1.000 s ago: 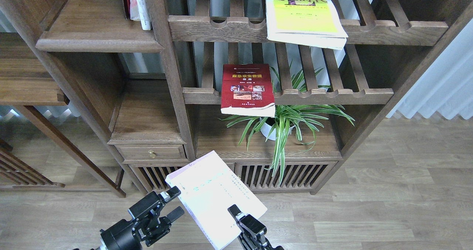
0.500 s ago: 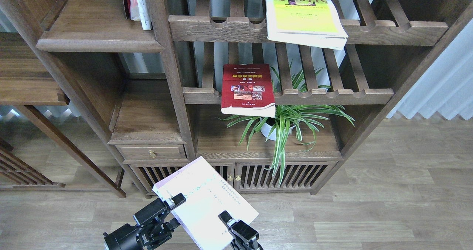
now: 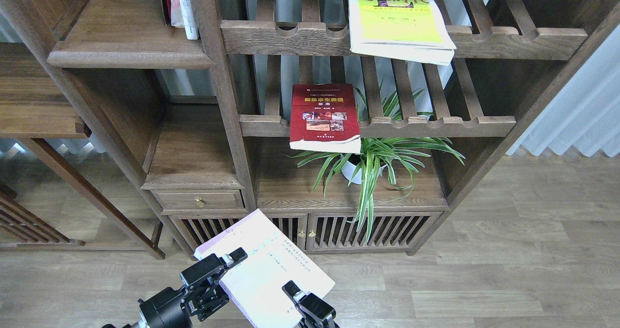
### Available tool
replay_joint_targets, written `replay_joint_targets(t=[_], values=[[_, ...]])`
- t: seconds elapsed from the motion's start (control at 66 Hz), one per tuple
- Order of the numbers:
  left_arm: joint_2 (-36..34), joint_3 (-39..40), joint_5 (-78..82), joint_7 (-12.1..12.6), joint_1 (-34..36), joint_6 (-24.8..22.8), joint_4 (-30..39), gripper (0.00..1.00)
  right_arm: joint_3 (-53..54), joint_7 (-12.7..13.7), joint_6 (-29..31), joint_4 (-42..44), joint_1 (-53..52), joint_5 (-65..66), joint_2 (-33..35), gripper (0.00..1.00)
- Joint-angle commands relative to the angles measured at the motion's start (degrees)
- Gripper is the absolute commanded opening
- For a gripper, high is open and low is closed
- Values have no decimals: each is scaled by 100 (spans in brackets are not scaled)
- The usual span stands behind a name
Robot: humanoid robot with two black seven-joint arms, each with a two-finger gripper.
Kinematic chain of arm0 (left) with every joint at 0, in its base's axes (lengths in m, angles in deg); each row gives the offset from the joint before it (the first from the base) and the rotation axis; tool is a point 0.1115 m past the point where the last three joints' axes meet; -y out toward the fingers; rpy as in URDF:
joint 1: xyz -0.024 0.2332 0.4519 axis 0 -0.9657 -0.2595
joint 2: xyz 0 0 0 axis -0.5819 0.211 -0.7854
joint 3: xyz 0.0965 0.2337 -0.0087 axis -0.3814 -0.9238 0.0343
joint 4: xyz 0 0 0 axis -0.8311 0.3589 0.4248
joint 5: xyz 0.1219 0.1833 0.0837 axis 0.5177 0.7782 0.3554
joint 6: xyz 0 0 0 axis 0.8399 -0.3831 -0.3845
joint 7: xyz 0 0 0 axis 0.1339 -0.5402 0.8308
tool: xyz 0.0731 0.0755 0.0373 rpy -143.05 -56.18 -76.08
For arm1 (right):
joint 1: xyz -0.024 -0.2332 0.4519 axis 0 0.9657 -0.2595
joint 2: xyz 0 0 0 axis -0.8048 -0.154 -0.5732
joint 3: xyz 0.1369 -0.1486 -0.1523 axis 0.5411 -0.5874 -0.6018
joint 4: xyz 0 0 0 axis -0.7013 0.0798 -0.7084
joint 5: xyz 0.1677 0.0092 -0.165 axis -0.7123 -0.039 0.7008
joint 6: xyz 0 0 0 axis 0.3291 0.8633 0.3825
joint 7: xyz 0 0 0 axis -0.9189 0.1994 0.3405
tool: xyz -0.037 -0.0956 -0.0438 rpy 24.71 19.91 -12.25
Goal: Organize books on shelf
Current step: 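Bring the left gripper to the white book and grasp it, then hand the white book to the left gripper and release the right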
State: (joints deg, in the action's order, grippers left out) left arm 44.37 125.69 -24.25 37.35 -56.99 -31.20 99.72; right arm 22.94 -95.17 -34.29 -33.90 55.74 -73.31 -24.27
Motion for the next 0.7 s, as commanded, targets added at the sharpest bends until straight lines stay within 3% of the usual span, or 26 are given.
replay_joint_targets(t=[0.0,0.561,0.682], values=[[0,-13,0,0,2,0,-7,63,-2,7,0,0,1,0,0,4],[-88,-215,44,0,2,0,11,9,-28,7,0,9,10,35,0,4],[-149,-224,53,0,-33,0,11,8,-28,7,0,9,10,35,0,4]])
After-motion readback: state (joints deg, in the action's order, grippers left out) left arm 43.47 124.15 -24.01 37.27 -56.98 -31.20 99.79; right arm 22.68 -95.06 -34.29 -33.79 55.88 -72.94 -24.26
